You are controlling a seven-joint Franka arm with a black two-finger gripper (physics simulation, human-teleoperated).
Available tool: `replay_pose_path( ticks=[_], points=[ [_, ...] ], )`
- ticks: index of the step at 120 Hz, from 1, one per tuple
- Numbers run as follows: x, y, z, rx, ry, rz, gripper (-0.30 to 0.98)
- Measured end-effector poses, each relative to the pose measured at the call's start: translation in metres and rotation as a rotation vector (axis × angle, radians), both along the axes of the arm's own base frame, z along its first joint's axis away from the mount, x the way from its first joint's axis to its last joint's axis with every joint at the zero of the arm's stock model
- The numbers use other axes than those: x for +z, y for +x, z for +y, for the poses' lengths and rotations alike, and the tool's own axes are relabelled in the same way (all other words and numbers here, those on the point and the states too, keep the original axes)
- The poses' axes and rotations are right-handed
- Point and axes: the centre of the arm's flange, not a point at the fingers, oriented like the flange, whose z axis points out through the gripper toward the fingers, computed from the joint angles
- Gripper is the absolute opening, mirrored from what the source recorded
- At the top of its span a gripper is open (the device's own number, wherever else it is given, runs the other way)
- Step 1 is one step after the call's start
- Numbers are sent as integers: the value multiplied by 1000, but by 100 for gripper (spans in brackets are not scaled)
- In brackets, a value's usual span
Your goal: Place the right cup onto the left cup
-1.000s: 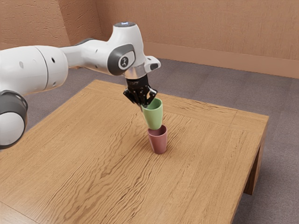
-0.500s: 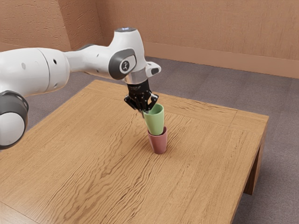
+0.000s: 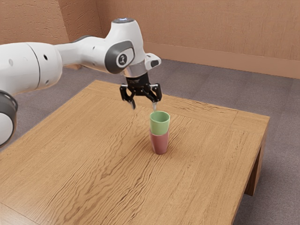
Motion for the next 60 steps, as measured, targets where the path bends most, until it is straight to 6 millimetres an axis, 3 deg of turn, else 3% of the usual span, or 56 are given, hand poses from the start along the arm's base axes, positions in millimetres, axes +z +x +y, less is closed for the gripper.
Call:
replay_pose_path(
  ticks=[16,32,50,60],
  points=[
    [16,-9,3,-2,6,-12,63],
    [52,-22,11,-54,63,-54,66],
    [84,-56,23,-127,141,-70,67],
    [92,-77,31,-157,169,-62,68]
  ],
)
